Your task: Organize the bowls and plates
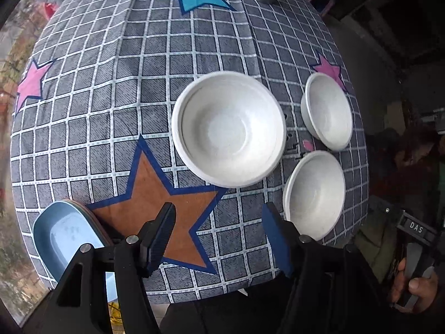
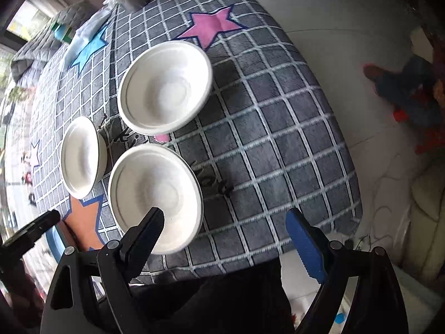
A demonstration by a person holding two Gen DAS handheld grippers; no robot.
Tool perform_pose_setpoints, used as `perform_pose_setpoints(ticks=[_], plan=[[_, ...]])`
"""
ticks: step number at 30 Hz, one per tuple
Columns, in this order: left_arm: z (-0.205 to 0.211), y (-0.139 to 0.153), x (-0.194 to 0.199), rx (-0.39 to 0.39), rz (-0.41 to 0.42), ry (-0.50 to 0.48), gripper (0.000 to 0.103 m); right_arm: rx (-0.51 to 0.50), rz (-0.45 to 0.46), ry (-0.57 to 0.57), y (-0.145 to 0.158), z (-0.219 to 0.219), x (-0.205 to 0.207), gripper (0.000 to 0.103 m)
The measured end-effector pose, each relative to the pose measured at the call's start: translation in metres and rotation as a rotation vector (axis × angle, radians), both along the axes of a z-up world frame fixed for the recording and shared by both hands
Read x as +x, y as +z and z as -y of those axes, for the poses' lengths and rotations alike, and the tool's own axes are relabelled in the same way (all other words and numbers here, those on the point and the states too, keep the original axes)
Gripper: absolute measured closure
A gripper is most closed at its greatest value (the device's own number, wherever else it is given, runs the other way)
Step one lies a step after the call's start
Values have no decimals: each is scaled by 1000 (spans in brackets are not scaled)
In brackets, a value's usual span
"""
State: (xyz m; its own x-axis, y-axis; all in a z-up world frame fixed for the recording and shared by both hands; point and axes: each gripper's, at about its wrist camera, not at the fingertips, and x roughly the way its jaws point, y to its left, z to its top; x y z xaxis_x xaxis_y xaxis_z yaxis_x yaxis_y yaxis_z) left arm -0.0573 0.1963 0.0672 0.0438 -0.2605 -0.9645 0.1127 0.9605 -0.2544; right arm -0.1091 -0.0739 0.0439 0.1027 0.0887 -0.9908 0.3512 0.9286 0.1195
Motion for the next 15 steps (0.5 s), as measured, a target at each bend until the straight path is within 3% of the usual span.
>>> perform_pose_setpoints(ticks=[4,8,15], plan=[[5,-1,-1,14,-9,35,34,-6,18,86,2,-5,15,13],[12,-1,-2,26,-17,67,34,2,-24,135,-8,-1,20,13],[29,1,-2,57,-19,64,34,21,-38,123,-13,20,21,13]])
